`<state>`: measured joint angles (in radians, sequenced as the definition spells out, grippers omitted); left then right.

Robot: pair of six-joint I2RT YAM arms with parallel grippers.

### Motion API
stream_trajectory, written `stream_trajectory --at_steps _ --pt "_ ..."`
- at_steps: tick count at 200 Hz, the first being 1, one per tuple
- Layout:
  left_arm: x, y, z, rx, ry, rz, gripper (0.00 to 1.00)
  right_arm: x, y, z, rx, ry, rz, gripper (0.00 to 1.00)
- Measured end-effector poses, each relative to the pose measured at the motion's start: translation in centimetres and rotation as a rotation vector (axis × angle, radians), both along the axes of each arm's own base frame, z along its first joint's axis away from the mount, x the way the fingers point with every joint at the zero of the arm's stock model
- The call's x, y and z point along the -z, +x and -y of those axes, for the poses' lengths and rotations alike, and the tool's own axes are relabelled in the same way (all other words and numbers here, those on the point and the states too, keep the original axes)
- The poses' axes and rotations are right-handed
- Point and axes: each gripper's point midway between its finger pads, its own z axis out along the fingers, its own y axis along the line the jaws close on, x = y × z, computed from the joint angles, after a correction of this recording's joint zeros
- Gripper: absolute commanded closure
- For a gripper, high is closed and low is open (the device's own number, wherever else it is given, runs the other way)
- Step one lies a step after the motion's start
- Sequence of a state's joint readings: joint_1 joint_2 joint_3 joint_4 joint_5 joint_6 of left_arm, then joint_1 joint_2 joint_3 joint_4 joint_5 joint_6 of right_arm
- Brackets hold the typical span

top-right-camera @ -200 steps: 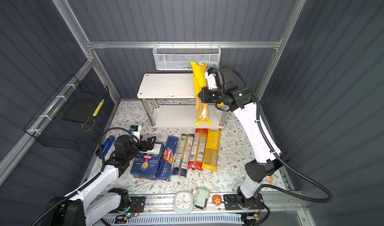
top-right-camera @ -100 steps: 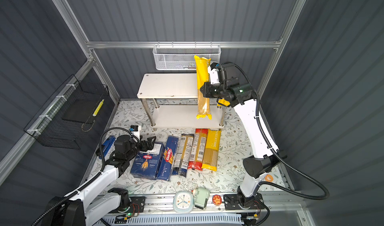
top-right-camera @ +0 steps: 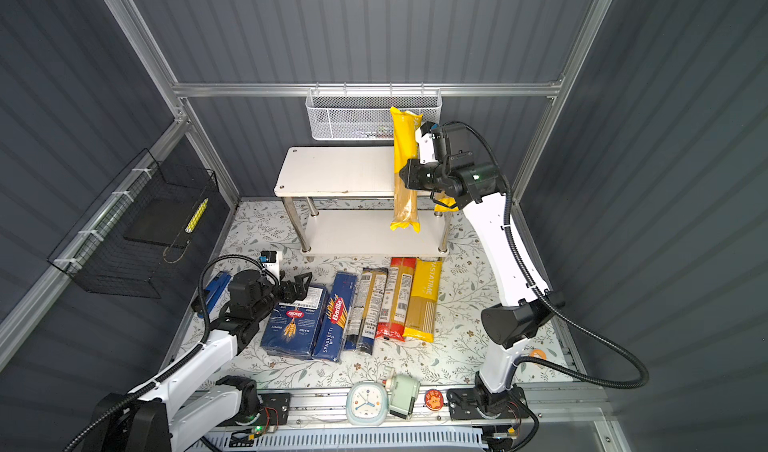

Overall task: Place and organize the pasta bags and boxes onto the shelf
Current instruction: 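Lower the yellow bag onto the upper shelf beside the first bag, then open the right gripper and release the yellow bag on the shelf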

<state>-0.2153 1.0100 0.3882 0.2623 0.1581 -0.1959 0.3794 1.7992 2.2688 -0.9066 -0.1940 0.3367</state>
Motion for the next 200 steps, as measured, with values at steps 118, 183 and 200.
stream_trajectory --at_steps 118,183,200 --pt "0.0 0.0 0.0 0.000 0.000 0.000 0.01 -1.2 2.5 2.0 0.099 0.050 0.060 0.65" --pt "0.0 0.0 0.0 0.000 0.000 0.000 0.01 -2.9 2.2 1.7 0.081 0.094 0.112 0.53" --pt "0.0 0.0 0.0 0.000 0.000 0.000 0.01 -3.2 1.2 1.8 0.069 0.093 0.117 0.52"
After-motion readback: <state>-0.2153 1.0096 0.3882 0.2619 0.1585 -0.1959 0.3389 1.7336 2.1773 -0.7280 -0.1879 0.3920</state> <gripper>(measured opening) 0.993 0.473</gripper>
